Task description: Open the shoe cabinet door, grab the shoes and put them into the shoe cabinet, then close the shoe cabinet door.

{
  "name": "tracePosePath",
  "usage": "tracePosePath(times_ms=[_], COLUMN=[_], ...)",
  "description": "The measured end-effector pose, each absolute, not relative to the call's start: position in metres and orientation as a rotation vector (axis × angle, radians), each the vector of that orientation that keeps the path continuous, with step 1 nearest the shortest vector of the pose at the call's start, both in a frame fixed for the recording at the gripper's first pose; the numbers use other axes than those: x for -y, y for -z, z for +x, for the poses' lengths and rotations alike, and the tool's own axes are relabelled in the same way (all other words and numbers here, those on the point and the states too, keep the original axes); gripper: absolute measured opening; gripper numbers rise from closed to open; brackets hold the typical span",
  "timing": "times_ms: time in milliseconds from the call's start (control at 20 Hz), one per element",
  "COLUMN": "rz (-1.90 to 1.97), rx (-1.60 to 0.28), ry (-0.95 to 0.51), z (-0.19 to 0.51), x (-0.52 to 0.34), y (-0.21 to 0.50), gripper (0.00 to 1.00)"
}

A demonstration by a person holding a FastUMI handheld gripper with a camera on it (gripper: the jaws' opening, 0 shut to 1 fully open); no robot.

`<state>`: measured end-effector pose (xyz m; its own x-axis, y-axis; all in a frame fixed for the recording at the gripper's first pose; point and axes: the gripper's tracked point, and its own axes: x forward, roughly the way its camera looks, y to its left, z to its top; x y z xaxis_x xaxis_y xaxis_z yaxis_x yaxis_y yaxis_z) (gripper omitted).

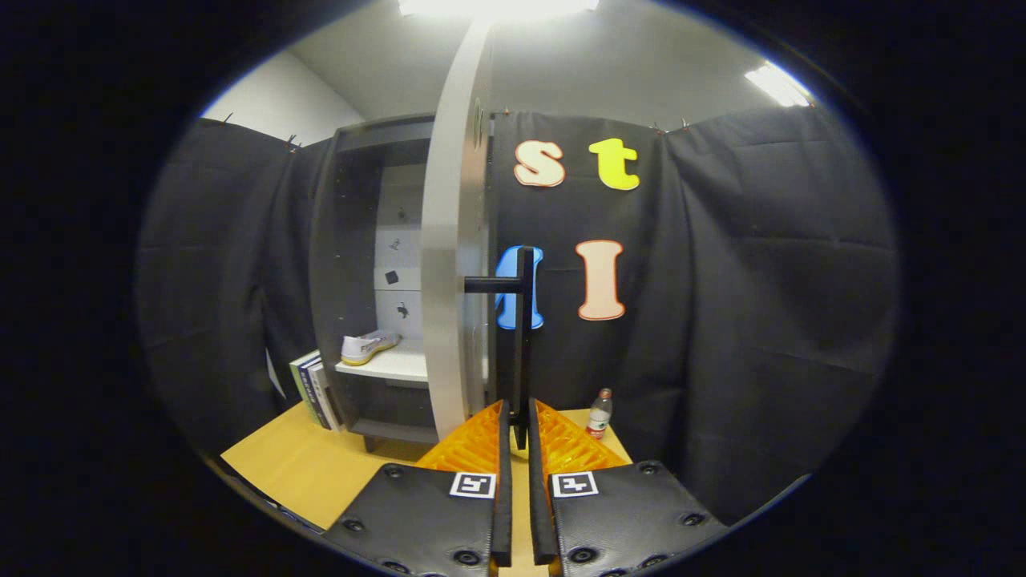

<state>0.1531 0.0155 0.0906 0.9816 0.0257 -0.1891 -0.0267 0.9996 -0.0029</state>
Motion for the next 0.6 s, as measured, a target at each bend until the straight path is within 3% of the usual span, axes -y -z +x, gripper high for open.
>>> tracePosePath(times_ms=[200, 300, 350, 600], rz=[0.063, 0.021, -0.006, -0.112], rx=[-0.158, -0.117, -0.088, -0.015], ry=[-0.056, -0.069, -0.085, -0.194], z=[0.141, 0.132, 0.128, 0.108], x=[-0.019, -0.027, -0.036, -0.099], y=[-0.105, -0.116, -0.121, -0.119], gripper=[0.10, 0.24, 0.24, 0.95])
